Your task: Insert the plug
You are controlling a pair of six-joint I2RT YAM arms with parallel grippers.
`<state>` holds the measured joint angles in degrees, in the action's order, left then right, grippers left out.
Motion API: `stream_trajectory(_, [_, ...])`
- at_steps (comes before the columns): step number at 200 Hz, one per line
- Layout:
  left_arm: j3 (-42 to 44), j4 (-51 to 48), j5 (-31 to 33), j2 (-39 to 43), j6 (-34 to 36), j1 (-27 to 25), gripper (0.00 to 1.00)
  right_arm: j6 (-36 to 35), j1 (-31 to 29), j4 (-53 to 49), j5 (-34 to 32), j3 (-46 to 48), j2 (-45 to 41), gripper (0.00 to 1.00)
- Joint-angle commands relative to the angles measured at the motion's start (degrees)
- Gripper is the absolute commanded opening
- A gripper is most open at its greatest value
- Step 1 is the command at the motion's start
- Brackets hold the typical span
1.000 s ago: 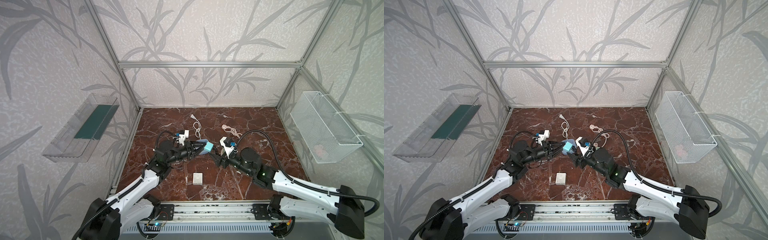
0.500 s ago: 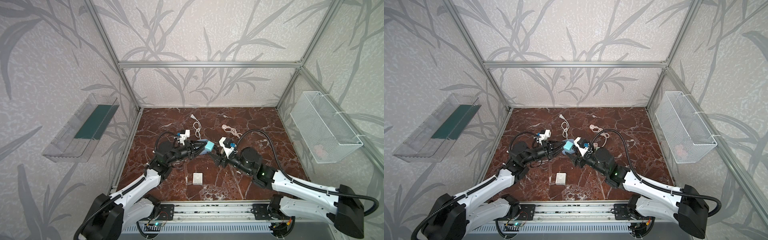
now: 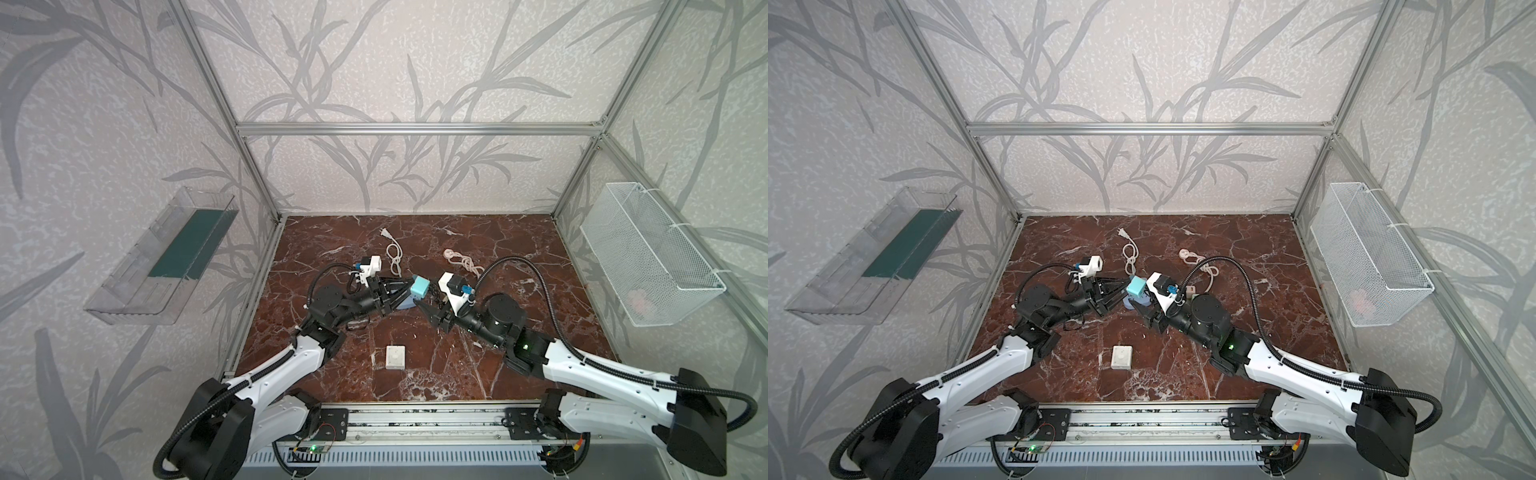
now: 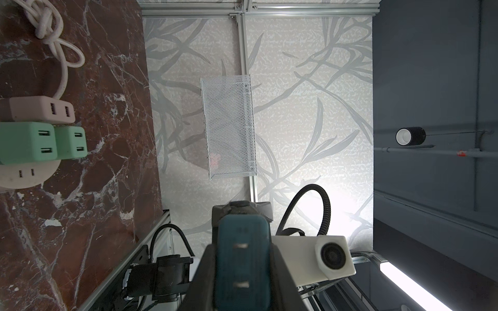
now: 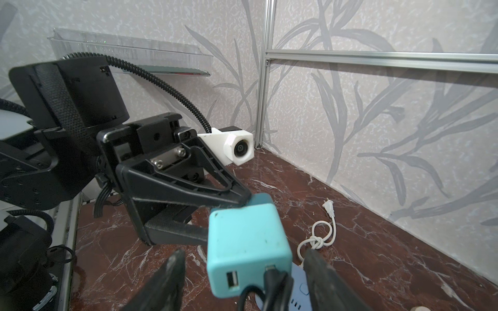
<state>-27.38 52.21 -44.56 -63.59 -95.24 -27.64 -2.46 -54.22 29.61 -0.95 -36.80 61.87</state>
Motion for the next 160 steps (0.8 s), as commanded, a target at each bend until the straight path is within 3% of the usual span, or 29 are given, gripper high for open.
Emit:
stream_trajectory(1, [0.57,3.78,-1.77,0.38,-2.48,0.14,0.0,-1.29,-0.09,2.55,0.68,-2.66,0.51,0.68])
stream_trajectory(53, [0.57,3.7,-1.76,0.44,-2.4,0.14,0.0,-1.77,-0.01,0.69,2.24,-4.31,1.28,0.55])
stream_trajectory(160, [0.57,3.69,-1.66,0.93,-2.58,0.15,0.0,-1.24,0.08,-0.37,3.34,-4.95,2.69,0.51])
